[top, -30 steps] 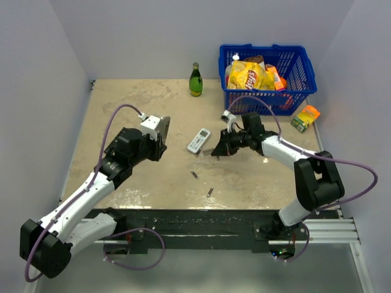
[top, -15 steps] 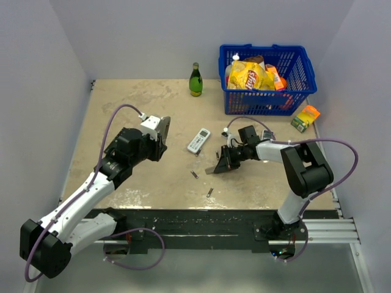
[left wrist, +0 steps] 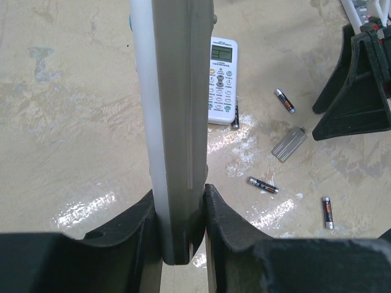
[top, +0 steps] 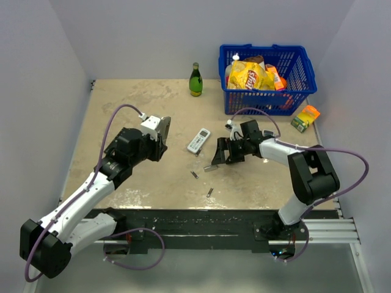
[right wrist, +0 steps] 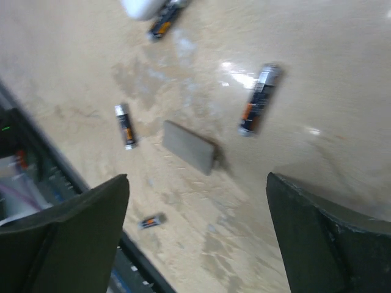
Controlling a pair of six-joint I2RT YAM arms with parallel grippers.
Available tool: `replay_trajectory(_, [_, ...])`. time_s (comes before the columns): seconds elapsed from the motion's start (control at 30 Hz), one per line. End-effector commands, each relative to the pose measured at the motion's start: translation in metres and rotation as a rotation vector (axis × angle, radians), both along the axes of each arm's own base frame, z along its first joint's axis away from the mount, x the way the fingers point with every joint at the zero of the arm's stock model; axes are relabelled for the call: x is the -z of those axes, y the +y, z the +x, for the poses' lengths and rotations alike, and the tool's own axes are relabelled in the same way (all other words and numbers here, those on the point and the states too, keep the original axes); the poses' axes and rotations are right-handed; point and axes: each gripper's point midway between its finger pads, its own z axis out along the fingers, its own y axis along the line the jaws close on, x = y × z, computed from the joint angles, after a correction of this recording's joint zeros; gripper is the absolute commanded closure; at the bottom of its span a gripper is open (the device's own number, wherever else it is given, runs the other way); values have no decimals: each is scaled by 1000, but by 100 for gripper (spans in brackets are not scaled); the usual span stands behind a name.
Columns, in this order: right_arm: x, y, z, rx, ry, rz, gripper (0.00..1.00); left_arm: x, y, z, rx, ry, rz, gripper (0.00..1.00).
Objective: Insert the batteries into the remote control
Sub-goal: Place the battery cover at the center of the board.
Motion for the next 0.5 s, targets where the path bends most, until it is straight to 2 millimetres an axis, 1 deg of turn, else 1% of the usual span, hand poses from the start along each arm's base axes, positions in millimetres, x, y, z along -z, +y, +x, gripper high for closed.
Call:
replay_trajectory(0.0, [11,-45,14,130,-54,-252,2,-24,-5,6,0,-52,-49,100])
replay_trajectory(0.07, [-3,-54,22,180,-117,-287,2,-24,-4,6,-2,-54,-48,100])
replay_trajectory(0.1, [-8,-55,23,192,-138,-288,2,-27,-4,6,-2,-61,-51,100])
replay_trajectory(0.13, [-25,-55,27,207,-189,-269,2,-27,-3,5,-4,-64,-53,100])
replay_trajectory(0.2, [-39,-55,31,219,-246,-248,2,-32,-3,5,-3,-81,-62,100])
replay_trajectory(0.23, [-57,-54,33,228,-303,-225,2,-32,-3,4,-3,-83,-65,100])
replay_trajectory(0.3, [-71,-52,33,225,-349,-220,2,-40,-5,2,11,-109,-88,100])
replay_trajectory(0.33, [-75,-50,31,208,-364,-221,2,-40,-5,1,14,-113,-96,100])
replay_trajectory(0.37, [-82,-43,26,183,-384,-214,2,-46,-5,-1,16,-132,-111,100])
replay_trajectory(0.4, [-88,-41,27,178,-405,-222,2,-50,-6,-1,18,-151,-122,100])
replay_trajectory(0.43, [-90,-38,26,171,-412,-235,2,-49,-3,-1,10,-155,-117,100])
replay_trajectory(0.47, [-88,-29,17,131,-412,-253,2,-56,0,-3,-1,-179,-120,100])
